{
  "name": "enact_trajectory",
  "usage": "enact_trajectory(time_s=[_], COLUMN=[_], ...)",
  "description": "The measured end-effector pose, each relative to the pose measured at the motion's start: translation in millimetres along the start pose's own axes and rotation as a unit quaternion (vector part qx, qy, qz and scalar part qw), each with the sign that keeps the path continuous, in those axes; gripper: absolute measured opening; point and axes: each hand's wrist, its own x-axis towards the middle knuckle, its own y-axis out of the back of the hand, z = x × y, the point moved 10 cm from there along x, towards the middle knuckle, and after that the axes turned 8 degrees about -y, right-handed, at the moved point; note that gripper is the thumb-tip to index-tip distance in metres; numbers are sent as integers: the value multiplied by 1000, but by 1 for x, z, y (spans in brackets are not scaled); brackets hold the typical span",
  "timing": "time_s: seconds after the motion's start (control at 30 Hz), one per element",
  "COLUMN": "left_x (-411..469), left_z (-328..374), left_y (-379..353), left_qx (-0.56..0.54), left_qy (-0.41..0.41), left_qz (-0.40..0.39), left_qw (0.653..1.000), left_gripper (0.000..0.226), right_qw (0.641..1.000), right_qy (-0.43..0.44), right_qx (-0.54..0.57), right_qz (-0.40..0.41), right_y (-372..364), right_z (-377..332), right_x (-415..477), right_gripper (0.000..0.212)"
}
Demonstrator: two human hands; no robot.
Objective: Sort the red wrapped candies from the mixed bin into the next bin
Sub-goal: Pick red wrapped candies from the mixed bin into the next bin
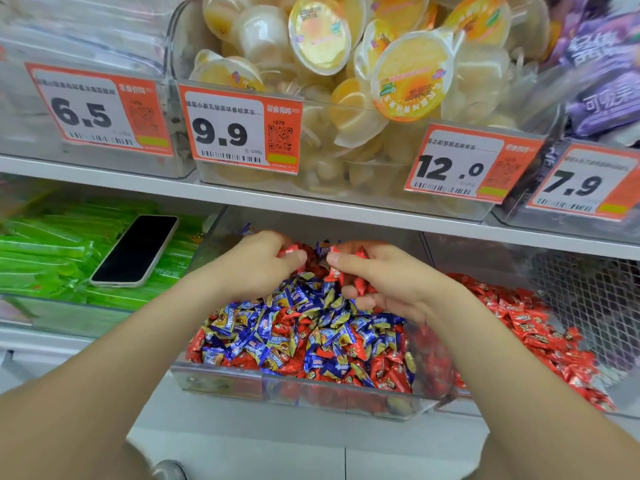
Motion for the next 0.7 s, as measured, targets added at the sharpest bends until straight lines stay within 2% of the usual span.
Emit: enact_trajectory(time_s=[0.07,0.13,0.2,0.27,0.33,0.4,0.47,0.53,0.57,0.63,0.7], left_x=[-12,-24,-31,-35,-36,-38,-42,-43,-42,-41,-36], left_z=[10,22,32,42,54,68,89,120,138,178,216], left_y=[-17,-34,-50,-61,-72,-84,-95,-100,-101,-102,-108], left_qx=[-121,-168,-193,-237,-325,-396,-367,-289,-258,-203,-151], left_qy=[25,27,19,17,26,47,42,-15,-49,-129,-197], left_qz=[-37,-77,-102,-102,-90,-83,-92,-94,-86,-64,-51], left_qw=[992,982,976,966,941,913,925,953,961,969,967], left_gripper=[27,21,19,18,17,17,13,9,8,6,6], right_qw=[998,995,997,1000,994,983,962,924,909,894,852], right_qy=[-25,-40,-36,-8,29,67,92,95,76,4,-43], right_qx=[55,95,75,12,-47,-63,-58,-147,-211,-308,-378], right_qz=[4,-11,-9,28,91,161,250,339,352,326,360], right_y=[-1,-2,4,20,43,72,110,149,162,182,210], right_z=[4,7,7,4,-2,-7,-2,7,14,40,56], right_x=[-12,-28,-50,-75,-99,-119,-131,-139,-139,-134,-143], right_gripper=[26,20,19,21,23,15,5,13,15,24,40])
